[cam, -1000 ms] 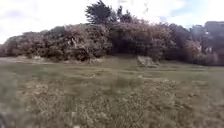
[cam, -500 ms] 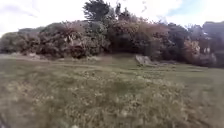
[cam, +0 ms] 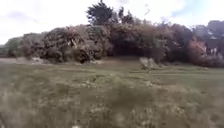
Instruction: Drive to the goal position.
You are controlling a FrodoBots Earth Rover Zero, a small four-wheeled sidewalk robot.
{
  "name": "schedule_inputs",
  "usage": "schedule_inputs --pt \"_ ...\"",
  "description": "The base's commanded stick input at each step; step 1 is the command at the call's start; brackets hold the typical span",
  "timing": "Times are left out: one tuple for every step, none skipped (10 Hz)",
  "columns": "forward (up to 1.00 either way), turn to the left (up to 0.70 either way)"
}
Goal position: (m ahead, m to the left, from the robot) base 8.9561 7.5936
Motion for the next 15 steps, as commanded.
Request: schedule_inputs --pt "1.0 0.4" --pt "1.0 0.4" --pt "1.0 0.35" --pt "1.0 0.14" --pt "1.0 0.05" --pt "1.0 0.0" --pt "1.0 0.0" --pt "1.0 0.0" --pt "1.0 0.0" --pt "1.0 0.0" --pt "1.0 0.0" --pt "1.0 0.0" --pt "1.0 0.0" --pt "1.0 0.0" --pt "1.0 0.0"
